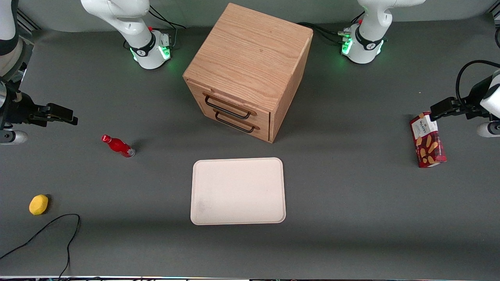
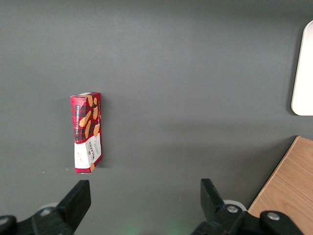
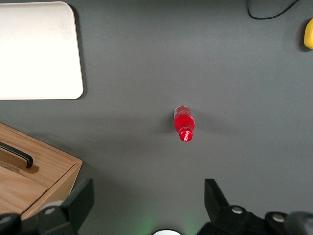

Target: Open upper drawer

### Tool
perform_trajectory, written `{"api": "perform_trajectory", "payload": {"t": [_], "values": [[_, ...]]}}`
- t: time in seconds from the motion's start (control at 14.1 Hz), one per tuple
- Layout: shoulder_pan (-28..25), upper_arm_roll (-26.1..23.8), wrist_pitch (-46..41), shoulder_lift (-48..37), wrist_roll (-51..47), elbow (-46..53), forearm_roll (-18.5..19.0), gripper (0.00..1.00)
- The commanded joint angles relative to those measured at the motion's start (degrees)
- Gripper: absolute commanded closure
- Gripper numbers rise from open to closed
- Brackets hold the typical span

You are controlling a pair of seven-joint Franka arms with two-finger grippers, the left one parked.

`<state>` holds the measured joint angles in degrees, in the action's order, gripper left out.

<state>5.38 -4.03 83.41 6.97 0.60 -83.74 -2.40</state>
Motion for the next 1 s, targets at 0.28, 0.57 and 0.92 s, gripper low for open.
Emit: {"api": "perform_trajectory", "payload": {"t": [0.28, 0.57, 0.92], "values": [[-0.28, -0.63, -1.15, 1.02, -0.17, 3.49, -0.24, 0.0], [-4.31, -0.72, -1.15, 1.81, -0.17, 3.58, -1.03, 0.0], [-11.17, -0.72, -0.27, 5.85, -0.25, 3.4, -0.94, 0.0]]}}
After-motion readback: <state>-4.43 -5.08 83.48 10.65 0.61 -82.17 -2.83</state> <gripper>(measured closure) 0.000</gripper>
